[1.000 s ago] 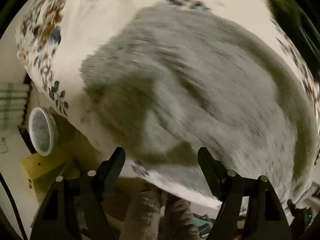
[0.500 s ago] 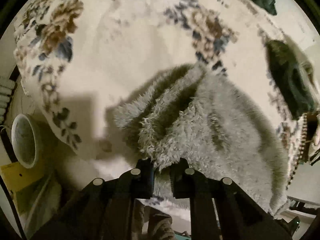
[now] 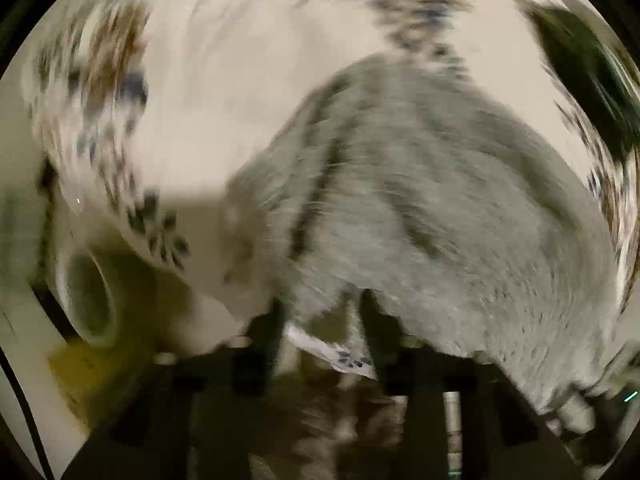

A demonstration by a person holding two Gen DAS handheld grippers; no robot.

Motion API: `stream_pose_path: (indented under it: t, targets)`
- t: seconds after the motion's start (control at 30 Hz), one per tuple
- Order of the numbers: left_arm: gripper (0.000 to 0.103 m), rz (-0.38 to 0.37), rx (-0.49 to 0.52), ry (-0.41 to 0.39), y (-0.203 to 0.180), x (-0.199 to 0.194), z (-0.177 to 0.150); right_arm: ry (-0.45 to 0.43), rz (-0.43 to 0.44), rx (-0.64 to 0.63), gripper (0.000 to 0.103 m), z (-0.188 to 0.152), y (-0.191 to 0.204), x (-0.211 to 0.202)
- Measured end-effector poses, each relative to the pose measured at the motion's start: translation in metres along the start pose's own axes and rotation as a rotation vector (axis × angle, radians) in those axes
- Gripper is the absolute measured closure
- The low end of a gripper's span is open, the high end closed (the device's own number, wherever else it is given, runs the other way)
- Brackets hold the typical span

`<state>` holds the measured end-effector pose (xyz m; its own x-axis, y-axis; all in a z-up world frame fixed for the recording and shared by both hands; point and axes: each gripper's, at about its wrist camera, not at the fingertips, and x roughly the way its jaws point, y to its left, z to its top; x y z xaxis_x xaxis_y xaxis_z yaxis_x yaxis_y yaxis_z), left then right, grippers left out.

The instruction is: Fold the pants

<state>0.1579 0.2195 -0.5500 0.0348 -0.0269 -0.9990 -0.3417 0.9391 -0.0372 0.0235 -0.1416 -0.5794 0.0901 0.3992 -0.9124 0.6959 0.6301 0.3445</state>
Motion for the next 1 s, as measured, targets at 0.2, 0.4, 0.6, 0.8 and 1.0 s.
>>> stream_pose_path:
  t: [0.2, 0.4, 0.6, 0.8, 1.0]
  targets:
    - [0.011, 0.053, 0.250, -0.092, -0.114, -0.025, -0.014, -0.228, -0.085, 0.045, 0.026, 0.039, -0.043, -0.084]
    - [0.011, -0.011, 0.378, -0.083, -0.233, -0.024, -0.038, -0.423, -0.186, 0.168, 0.026, 0.137, -0.129, -0.148]
    - [0.011, -0.018, 0.509, -0.070, -0.345, -0.007, -0.069, -0.400, -0.227, 0.077, 0.080, 0.215, -0.172, -0.136]
    - [0.011, 0.008, 0.587, -0.035, -0.390, 0.004, -0.092, -0.451, 0.016, 0.487, 0.095, 0.199, -0.297, -0.177]
    - [0.011, 0.025, 0.589, -0.010, -0.397, 0.009, -0.100, -0.345, 0.060, 0.588, 0.045, 0.194, -0.345, -0.170]
